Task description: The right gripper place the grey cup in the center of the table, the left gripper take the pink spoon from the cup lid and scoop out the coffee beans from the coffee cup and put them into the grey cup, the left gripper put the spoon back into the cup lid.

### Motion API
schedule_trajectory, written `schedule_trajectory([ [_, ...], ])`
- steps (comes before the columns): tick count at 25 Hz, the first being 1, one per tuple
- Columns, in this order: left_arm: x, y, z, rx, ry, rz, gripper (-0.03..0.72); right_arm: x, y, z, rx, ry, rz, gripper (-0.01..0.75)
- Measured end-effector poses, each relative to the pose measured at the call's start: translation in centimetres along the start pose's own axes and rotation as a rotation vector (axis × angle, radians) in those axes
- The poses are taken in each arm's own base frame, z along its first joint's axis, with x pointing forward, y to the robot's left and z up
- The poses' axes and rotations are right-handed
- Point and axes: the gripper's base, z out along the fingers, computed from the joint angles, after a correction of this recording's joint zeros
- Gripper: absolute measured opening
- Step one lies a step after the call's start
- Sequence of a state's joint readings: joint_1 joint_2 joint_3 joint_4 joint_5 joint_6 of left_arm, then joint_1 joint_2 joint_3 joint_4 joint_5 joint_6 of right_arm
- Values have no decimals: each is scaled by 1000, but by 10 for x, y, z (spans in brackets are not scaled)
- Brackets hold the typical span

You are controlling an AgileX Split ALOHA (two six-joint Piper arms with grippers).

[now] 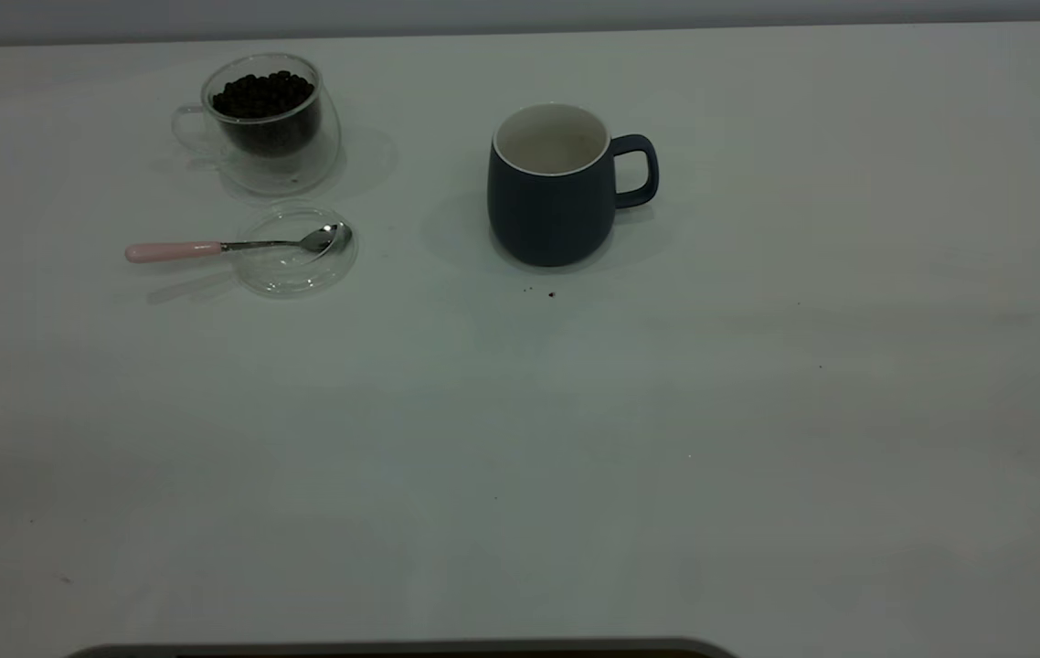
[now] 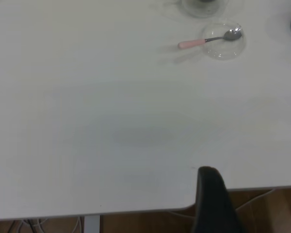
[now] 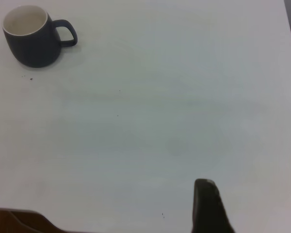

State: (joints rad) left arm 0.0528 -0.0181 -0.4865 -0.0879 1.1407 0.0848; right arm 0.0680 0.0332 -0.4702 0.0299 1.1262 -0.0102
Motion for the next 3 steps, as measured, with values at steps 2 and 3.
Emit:
schedule_trajectory([
  [2,0,0,0,0,0,0,480,0,0,0,0,0,0,482],
  [3,0,0,0,0,0,0,480,0,0,0,0,0,0,482],
])
